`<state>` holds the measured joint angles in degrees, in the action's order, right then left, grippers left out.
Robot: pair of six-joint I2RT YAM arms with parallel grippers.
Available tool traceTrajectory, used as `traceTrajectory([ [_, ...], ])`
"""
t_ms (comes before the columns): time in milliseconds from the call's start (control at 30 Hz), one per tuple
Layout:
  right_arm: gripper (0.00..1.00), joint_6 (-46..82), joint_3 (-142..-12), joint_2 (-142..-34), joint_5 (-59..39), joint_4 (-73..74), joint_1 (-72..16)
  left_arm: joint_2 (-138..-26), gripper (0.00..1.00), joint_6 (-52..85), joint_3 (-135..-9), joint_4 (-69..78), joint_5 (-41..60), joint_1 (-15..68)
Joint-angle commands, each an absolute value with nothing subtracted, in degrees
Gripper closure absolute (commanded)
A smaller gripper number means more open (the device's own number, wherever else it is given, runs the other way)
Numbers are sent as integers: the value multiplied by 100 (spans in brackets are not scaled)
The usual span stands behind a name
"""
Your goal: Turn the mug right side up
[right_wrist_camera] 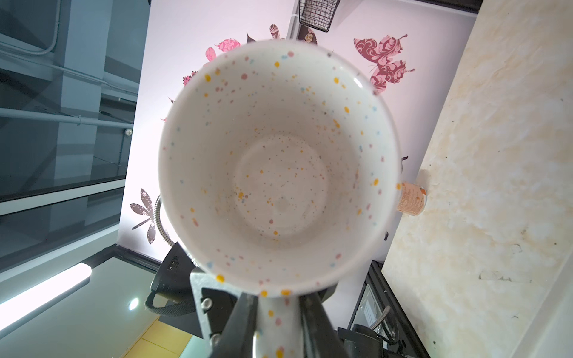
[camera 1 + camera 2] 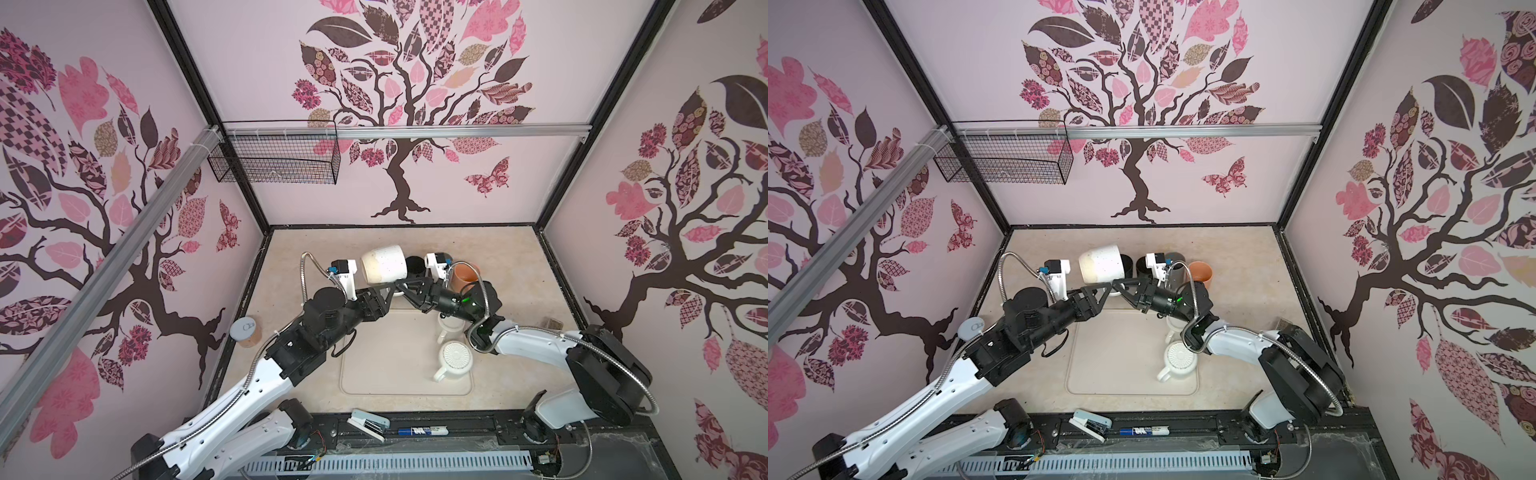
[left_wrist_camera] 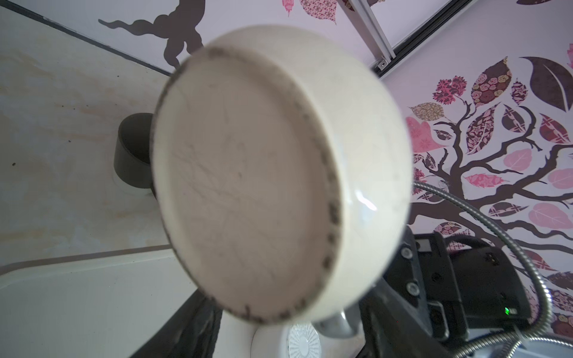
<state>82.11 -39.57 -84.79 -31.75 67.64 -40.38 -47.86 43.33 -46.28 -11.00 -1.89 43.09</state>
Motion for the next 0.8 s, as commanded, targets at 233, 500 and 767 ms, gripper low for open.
traceTrajectory([
  [233, 100, 7807, -4448, -8459, -3266, 6447, -3925, -3417, 27, 3654, -4801, -3176, -1648, 4250],
  [500, 100, 7647, -4579, -8429, -3503, 5925, -3708, -3261, 27, 3766, -4519, -3376, -1683, 4248],
  [767, 100, 7294, -4950, -8890, -3443, 5639, -3695, -3195, 27, 3883, -4262, -3440, -1826, 4250],
])
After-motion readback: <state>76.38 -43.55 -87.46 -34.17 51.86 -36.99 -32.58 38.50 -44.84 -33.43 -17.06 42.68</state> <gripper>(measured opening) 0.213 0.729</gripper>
